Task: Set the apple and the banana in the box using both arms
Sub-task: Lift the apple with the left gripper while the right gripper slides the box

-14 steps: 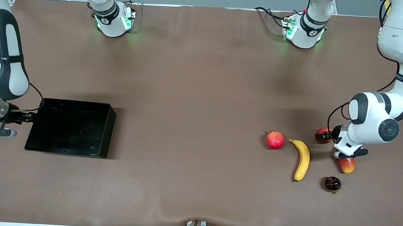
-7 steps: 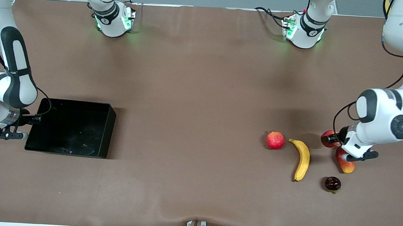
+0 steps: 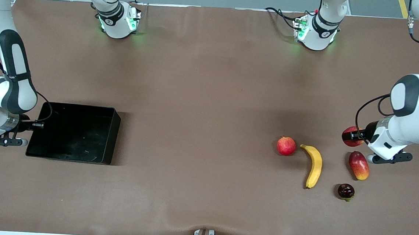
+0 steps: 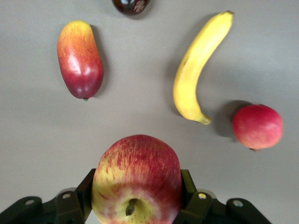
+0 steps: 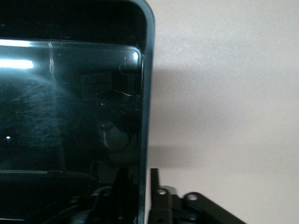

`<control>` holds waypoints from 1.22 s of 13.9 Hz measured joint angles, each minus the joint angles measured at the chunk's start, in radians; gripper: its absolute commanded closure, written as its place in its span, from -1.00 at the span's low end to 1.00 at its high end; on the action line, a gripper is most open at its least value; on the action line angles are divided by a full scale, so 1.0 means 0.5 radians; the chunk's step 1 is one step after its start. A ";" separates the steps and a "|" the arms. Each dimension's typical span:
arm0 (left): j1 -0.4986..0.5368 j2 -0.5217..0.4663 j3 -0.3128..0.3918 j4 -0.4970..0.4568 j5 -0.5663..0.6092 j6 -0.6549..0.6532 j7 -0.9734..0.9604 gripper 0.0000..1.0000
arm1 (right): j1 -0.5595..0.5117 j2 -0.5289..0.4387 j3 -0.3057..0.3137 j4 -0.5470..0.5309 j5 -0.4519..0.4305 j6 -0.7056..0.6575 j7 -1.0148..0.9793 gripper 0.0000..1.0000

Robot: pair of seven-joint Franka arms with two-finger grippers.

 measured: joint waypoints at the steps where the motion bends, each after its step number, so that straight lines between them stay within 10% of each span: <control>1: 0.000 0.000 -0.019 0.058 0.000 -0.043 0.000 1.00 | 0.003 0.000 0.003 0.010 0.004 -0.002 0.000 1.00; 9: -0.015 0.039 -0.075 0.208 0.000 -0.132 0.000 1.00 | 0.386 -0.191 0.045 0.185 0.039 -0.506 0.309 1.00; 17: -0.013 0.074 -0.140 0.343 0.000 -0.147 -0.001 1.00 | 1.058 -0.169 0.055 0.183 0.554 -0.544 1.165 1.00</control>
